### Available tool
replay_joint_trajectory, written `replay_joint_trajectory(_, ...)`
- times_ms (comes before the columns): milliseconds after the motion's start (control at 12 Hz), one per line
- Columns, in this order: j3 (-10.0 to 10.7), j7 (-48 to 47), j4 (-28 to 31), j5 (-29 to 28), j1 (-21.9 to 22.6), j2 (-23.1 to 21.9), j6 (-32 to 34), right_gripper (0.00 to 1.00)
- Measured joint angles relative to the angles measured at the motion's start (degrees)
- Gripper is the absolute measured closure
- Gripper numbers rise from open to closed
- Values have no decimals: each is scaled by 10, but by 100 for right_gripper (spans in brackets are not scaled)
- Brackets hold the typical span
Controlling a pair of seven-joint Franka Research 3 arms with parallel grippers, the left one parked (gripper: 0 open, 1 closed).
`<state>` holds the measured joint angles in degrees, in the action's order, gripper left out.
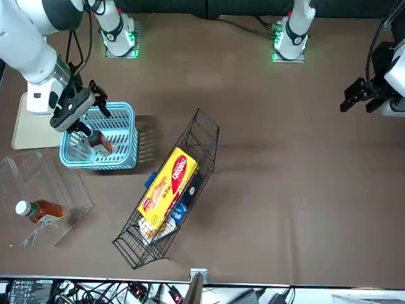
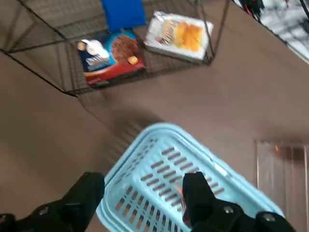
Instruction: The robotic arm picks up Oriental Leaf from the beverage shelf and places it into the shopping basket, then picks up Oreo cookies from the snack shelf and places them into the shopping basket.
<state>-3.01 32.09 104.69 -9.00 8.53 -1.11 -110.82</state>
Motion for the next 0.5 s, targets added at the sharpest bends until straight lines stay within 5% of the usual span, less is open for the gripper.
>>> replay_joint_trajectory(500, 11, 160, 29, -126, -3, 2, -68, 0)
